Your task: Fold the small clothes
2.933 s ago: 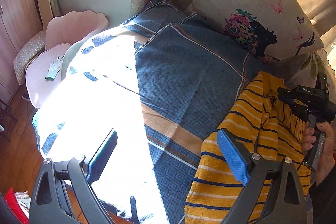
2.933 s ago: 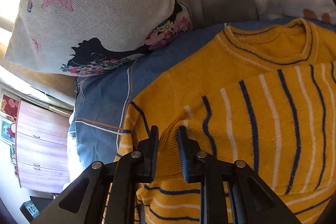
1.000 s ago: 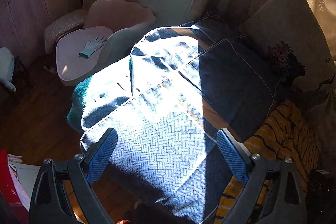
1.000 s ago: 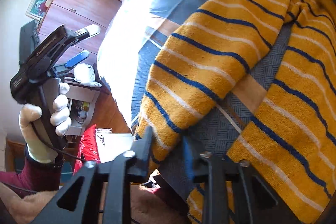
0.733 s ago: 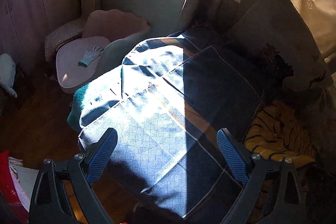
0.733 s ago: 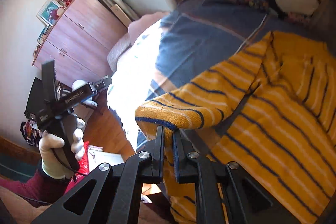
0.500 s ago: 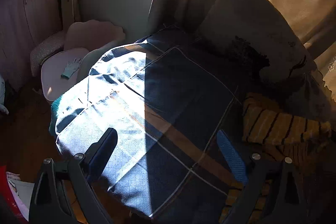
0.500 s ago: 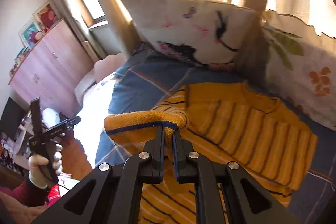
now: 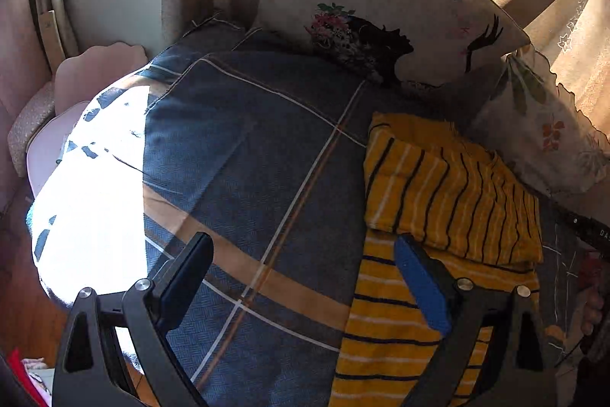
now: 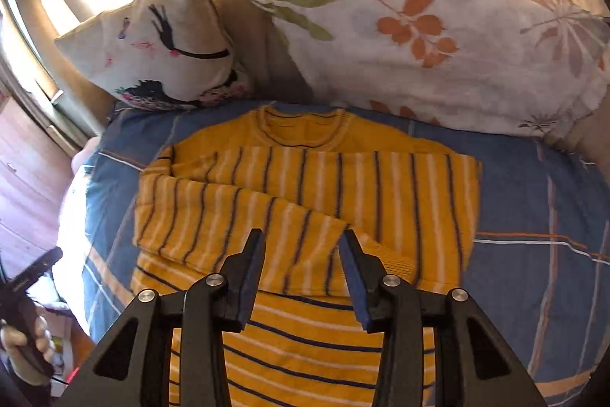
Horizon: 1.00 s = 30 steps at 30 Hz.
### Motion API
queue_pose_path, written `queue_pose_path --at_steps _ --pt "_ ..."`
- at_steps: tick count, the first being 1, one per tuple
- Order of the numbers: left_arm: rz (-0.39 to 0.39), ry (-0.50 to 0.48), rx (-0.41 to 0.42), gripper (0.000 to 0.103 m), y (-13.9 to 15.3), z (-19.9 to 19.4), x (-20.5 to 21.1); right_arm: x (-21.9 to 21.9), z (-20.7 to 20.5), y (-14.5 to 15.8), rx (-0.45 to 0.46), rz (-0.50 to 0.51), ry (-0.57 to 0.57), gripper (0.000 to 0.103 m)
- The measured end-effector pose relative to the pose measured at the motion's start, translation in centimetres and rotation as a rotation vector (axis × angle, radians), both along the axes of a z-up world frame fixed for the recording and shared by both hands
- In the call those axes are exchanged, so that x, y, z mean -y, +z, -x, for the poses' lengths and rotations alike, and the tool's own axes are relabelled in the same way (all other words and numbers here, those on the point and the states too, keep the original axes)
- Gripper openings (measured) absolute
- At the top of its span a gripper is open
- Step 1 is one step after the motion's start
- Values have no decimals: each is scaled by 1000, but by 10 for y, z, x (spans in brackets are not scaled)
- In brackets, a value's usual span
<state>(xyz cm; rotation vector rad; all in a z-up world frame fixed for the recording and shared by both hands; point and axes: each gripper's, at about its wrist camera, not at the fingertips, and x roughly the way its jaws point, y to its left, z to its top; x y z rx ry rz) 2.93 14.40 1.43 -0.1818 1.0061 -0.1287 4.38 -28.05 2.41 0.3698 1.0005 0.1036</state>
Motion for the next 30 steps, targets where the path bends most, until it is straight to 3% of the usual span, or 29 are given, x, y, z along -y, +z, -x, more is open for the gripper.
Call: queue_pose_path --at_steps 4,10,17,18,19,25,28,30 --pt "0 -54 -8 95 -9 -6 7 -50 -38 -1 21 -156 92 44" --pt "33 -77 -53 95 -27 -14 -11 -143 -122 -25 -33 -238 216 44" --pt "61 -71 -89 95 -46 -22 -52 -216 -188 -80 -186 -130 300 43" --pt "67 -62 -95 95 -49 -24 -59 -220 -189 -85 -207 -126 312 21" --pt "77 -53 -101 95 -52 -27 -65 -227 -190 -87 -220 -118 331 5" --pt "102 -41 -124 95 -62 -41 -84 -254 -206 -55 -112 87 303 4" --pt "97 -66 -121 95 -63 -44 -80 -276 -221 -58 -87 209 302 4" --pt "88 -89 -114 95 -61 -47 -75 -290 -226 -68 -105 238 314 5"
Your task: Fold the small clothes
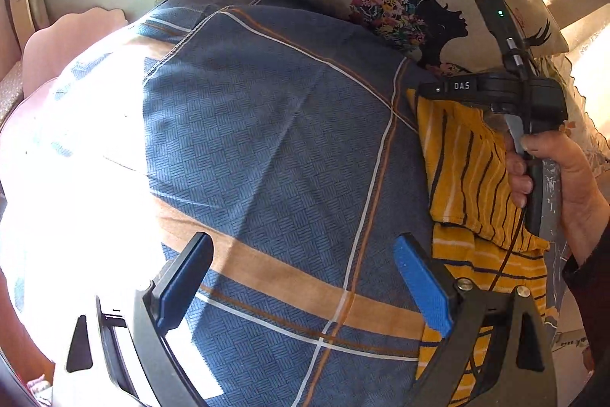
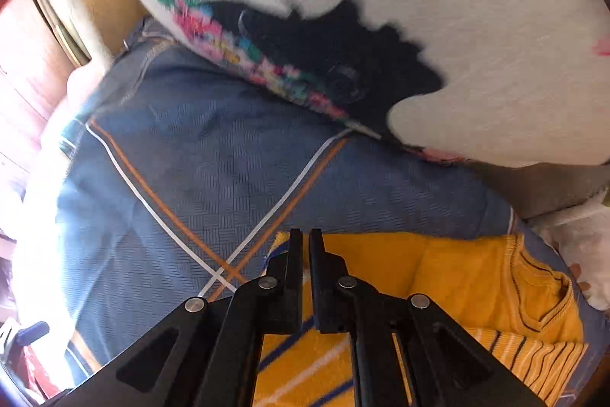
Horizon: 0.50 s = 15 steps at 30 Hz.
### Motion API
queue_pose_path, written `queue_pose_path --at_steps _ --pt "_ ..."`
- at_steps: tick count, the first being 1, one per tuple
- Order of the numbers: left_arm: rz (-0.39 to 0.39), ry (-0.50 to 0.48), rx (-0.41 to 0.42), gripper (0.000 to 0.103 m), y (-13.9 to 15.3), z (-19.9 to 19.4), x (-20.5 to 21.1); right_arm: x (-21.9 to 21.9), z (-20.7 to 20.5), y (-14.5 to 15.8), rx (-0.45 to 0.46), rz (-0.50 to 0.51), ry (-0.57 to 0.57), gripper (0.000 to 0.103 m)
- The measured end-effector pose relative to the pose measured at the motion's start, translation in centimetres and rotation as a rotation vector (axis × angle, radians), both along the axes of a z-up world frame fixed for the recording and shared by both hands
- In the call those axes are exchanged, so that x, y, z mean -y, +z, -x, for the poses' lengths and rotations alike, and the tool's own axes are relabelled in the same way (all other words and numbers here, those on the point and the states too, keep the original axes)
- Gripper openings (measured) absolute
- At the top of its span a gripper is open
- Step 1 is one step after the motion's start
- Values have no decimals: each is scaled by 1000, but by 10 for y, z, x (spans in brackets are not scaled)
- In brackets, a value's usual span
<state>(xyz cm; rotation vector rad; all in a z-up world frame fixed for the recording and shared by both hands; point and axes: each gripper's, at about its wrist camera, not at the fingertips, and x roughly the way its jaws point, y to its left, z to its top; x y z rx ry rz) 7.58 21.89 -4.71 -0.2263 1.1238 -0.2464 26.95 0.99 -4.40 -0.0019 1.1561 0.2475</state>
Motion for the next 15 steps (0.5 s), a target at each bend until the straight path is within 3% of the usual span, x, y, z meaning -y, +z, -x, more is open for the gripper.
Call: queue_pose_path --at_steps 2,4,6,8,11,13,15 --pt "-11 -25 12 95 3 -2 4 0 10 2 21 3 -28 5" --pt "-15 -46 16 95 4 -1 6 18 39 15 68 -66 -84 7" --pt "-11 -59 10 95 4 -4 9 50 74 24 82 -162 -152 28" --pt "-10 -63 10 95 6 -5 13 97 121 28 90 -236 -266 43" --pt "-12 -61 17 95 10 0 21 178 193 23 78 -278 -479 43" --pt "-19 -58 25 95 14 7 29 235 243 17 73 -247 -650 44" --pt "-29 -57 35 95 19 15 39 278 273 6 46 -230 -752 44"
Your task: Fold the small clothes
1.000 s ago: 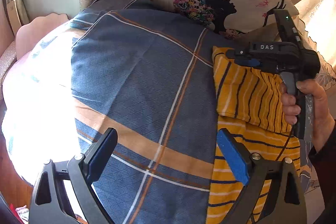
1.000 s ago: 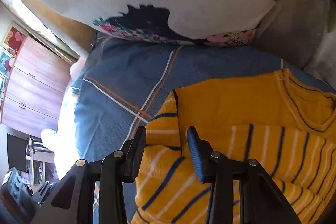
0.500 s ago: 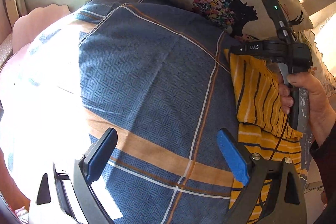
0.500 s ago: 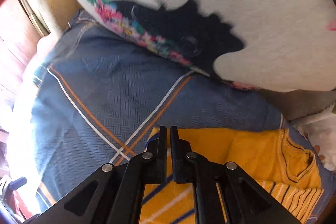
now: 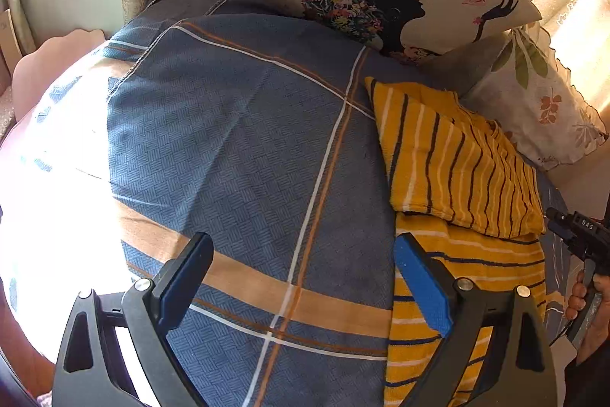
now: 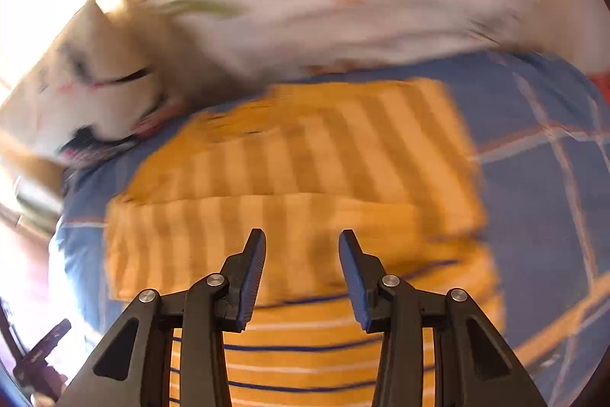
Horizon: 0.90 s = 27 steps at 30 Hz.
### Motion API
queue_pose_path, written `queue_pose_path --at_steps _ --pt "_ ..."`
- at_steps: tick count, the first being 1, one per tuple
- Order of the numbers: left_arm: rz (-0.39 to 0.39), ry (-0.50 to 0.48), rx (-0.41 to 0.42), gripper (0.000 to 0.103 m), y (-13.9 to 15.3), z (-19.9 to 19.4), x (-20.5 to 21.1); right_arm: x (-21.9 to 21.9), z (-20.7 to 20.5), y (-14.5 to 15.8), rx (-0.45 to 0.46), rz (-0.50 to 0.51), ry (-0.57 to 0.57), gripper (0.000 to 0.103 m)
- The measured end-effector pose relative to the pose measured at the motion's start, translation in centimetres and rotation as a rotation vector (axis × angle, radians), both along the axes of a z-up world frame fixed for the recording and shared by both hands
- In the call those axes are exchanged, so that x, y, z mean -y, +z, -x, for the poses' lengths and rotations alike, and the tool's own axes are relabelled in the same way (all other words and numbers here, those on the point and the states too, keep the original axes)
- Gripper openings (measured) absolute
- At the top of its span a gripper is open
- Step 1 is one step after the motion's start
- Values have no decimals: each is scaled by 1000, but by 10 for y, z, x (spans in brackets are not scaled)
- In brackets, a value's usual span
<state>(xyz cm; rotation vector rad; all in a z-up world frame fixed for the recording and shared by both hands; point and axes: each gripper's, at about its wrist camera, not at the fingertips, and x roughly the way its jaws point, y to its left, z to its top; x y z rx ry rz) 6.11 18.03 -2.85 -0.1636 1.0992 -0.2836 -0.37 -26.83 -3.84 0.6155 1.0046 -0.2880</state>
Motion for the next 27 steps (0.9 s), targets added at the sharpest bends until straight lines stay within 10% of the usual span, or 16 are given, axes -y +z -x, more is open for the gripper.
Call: queue_pose_path --at_steps 10,12,19,24,27 --pt "-29 11 47 95 24 40 49 32 -5 -40 -8 -10 117 43" --pt "-38 15 60 95 29 49 55 33 -3 -40 -40 34 164 13" --pt "-63 69 85 95 39 72 57 79 15 1 96 42 124 1" --pt "-79 81 72 95 34 76 63 119 -2 -12 18 122 25 1" --pt "-67 75 72 95 35 81 67 120 5 -18 73 -19 83 5"
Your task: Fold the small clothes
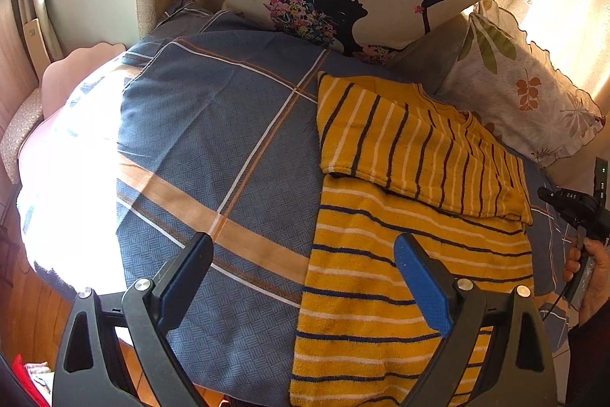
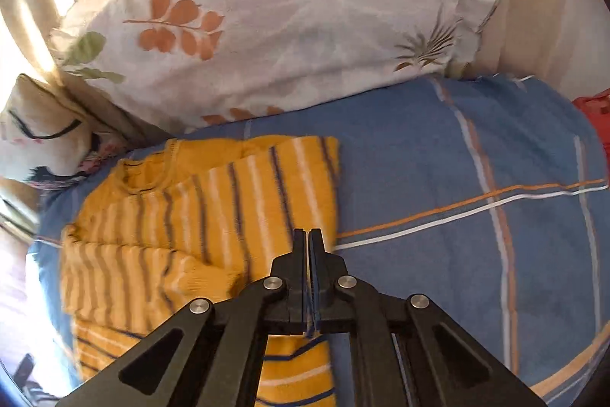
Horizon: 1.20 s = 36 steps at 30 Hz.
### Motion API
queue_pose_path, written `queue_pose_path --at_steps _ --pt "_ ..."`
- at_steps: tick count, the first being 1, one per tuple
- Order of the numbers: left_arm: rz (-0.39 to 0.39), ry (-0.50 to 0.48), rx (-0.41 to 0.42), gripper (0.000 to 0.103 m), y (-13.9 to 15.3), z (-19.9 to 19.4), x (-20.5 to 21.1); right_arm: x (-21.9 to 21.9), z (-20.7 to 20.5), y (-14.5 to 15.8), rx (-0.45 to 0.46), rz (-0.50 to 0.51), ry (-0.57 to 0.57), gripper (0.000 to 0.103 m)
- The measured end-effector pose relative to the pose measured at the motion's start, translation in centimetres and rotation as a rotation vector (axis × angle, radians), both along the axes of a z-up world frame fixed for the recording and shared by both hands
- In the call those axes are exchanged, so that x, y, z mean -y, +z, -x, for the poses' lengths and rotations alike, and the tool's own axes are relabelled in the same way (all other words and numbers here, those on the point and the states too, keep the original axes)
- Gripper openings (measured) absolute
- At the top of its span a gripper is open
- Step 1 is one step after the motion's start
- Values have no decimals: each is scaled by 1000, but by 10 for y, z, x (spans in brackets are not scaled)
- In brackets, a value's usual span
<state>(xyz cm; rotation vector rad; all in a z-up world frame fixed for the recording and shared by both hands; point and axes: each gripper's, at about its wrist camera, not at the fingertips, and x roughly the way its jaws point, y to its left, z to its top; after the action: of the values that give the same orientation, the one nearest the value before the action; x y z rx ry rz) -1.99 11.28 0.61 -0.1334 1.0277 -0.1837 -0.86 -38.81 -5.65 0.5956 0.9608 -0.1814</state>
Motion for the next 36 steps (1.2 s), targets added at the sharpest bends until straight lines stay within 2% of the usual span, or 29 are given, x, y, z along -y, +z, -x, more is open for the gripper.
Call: queue_pose_path --at_steps 1,2,3,4,8,9,11,14,17,20,23,26,29,30,31,33,34,36 --pt "-5 -2 1 95 0 0 2 -4 4 1 20 -30 32 10" --pt "-7 -4 -1 95 -1 -1 4 -11 6 1 33 -37 61 27" --pt "-5 -7 -6 95 -2 -1 5 -21 6 0 44 -29 93 39" --pt "-3 -11 -11 95 -2 -2 7 -29 4 -2 45 -22 115 40" --pt "-12 -42 -8 95 -2 -4 18 -52 -19 -28 -33 -25 158 41" --pt "-15 -50 -7 95 -1 -5 20 -55 -24 -36 -56 -44 160 35" --pt "-19 -63 -1 95 1 -4 23 -57 -26 -36 -53 -87 138 9" --pt "-32 -66 2 95 1 -6 22 -57 -17 -16 32 -88 127 9" --pt "-31 -57 -11 95 -2 -12 18 -43 -12 7 79 -30 82 8" --pt "-25 -67 -24 95 -9 -20 19 -26 -20 2 33 31 19 9" --pt "-33 -97 -45 95 -22 -27 27 -18 -29 -28 -86 1 12 12" --pt "-32 -122 -80 95 -40 -32 35 -23 -7 -23 -52 -10 -43 21" --pt "-21 -137 -124 95 -58 -34 41 -36 22 -16 -11 -45 -44 21" --pt "-20 -139 -136 92 -64 -34 43 -42 32 -17 -11 -64 -25 21" --pt "-18 -144 -151 82 -70 -33 45 -49 41 -20 -17 -84 2 21" --pt "-16 -158 -199 71 -82 -31 48 -66 53 -27 -43 -96 64 21" --pt "-12 -158 -218 69 -88 -29 49 -76 62 -31 -59 -94 96 21" --pt "-29 -159 -196 69 -89 -18 48 -87 80 -37 -78 -103 127 21"
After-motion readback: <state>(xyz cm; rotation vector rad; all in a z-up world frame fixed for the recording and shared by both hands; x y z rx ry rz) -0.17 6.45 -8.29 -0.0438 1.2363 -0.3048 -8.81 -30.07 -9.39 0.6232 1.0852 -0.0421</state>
